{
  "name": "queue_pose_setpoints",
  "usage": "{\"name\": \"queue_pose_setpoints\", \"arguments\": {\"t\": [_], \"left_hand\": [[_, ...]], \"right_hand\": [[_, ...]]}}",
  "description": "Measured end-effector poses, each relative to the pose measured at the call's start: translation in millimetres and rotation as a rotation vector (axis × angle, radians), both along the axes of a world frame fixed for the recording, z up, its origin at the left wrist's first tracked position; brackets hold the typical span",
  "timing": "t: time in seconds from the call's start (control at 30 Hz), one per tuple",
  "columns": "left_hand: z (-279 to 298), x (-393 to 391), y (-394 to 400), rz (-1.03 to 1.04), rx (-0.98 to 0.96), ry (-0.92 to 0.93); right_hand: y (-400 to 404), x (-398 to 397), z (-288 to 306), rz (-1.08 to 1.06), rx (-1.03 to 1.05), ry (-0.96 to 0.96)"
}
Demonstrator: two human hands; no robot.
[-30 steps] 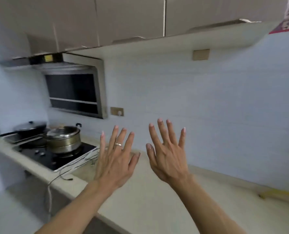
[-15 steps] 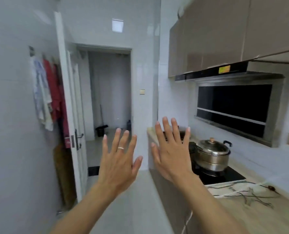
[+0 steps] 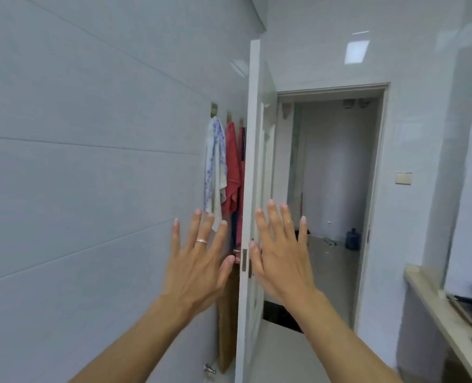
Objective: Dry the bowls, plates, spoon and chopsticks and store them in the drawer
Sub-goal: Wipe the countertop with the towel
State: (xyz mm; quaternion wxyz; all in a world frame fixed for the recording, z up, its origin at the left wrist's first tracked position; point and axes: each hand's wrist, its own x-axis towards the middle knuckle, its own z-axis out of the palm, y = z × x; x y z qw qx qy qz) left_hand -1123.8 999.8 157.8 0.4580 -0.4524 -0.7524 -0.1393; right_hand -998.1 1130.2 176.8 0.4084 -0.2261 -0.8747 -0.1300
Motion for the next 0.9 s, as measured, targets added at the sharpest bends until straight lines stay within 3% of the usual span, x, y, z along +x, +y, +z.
{"name": "queue_pose_setpoints", "arguments": {"t": [0.23,0.9], "left_hand": [[-1.2,-137.0,89.0,0.132,0.008,0.012],[119.7,-462.8,354.7,0.417,0.116,0.148]], "right_hand": [[103.6,-145.5,8.4,0.13,-0.026,-0.02],[395.1,-518.1,161.6,0.465,-0.354,0.101]]}}
